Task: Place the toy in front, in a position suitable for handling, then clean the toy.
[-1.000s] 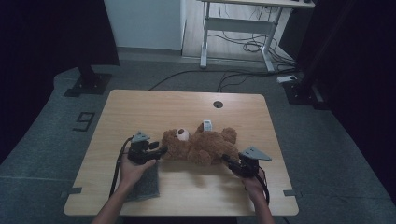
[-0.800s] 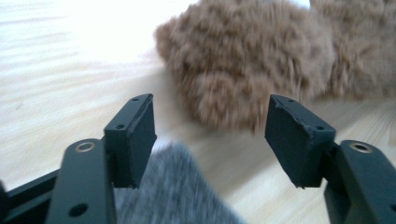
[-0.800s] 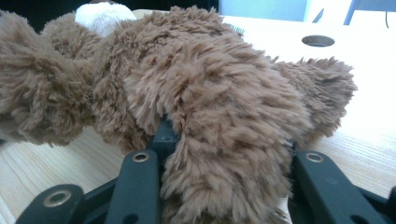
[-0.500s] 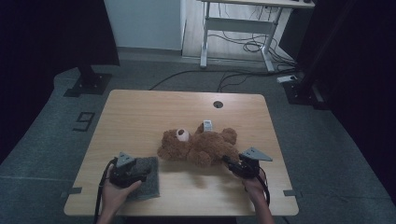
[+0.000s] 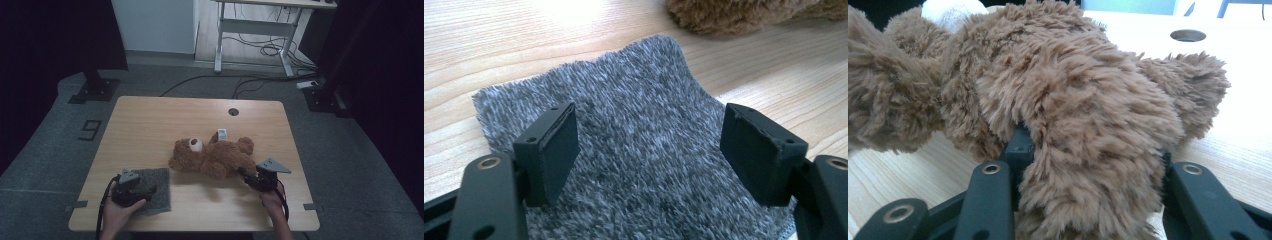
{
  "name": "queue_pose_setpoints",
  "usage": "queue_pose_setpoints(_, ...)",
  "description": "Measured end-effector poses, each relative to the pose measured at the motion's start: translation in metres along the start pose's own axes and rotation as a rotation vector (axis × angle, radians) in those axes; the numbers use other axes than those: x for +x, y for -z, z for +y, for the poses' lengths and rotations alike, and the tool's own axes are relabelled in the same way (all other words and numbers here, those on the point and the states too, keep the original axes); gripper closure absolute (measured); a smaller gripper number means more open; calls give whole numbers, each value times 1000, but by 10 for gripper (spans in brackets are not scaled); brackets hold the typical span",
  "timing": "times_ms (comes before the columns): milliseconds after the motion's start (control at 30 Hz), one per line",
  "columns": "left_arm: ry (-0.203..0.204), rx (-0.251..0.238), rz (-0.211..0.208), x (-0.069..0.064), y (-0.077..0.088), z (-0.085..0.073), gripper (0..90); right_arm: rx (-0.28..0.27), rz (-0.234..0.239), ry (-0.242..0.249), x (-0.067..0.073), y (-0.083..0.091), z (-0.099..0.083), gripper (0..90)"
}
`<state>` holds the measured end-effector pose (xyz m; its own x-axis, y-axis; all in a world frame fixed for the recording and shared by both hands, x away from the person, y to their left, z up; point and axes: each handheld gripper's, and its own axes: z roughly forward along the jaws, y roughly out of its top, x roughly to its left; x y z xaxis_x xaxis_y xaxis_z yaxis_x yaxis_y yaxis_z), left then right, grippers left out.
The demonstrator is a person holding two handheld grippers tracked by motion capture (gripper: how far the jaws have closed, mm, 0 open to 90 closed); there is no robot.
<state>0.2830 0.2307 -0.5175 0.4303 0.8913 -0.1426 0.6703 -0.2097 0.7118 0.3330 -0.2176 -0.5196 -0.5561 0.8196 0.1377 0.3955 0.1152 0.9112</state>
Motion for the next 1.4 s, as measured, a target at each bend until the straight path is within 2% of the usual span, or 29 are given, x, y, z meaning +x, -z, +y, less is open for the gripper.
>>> queue_pose_setpoints(333, -15, 14, -4, -2, -1, -2, 223, 13, -2, 9, 0, 2, -4, 545)
queue_pose_setpoints(600, -60, 20, -15, -17, -5, -1, 210, 14, -5, 13, 0, 1, -4, 540)
queue_pose_setpoints(667, -80, 51, -13, -23, -13, -4, 203, 14, -7, 11, 0, 1, -4, 539)
queue_pose_setpoints(700, -80, 51, -13, -23, -13, -4, 203, 14, -7, 11, 0, 1, -4, 539)
queue_pose_setpoints(733, -87, 74, 1, -24, -18, -7, 206, 12, -8, 9, 0, 0, -4, 536)
queue_pose_setpoints(833, -82, 81, 12, -24, -23, -10, 216, 11, -5, 8, -1, -1, -4, 533)
queue_pose_setpoints(900, -94, 76, 43, -26, -24, -11, 266, 11, -2, 3, -2, -1, -4, 530)
queue_pose_setpoints(967, -104, 69, 50, -26, -24, -12, 314, 10, -2, 1, -2, -1, -5, 528)
queue_pose_setpoints(1100, -96, 34, 53, -20, -21, -14, 528, 12, -3, -1, -2, -2, -5, 523)
queue_pose_setpoints(1200, -85, 25, 40, -15, -20, -15, 630, 13, -3, 0, -2, -2, -5, 521)
queue_pose_setpoints(1300, -79, 22, 26, -12, -19, -15, 668, 13, -3, -1, -2, -2, -5, 519)
queue_pose_setpoints(1400, -51, 6, 1, -8, -16, -16, 725, 14, -3, 0, -2, -2, -5, 516)
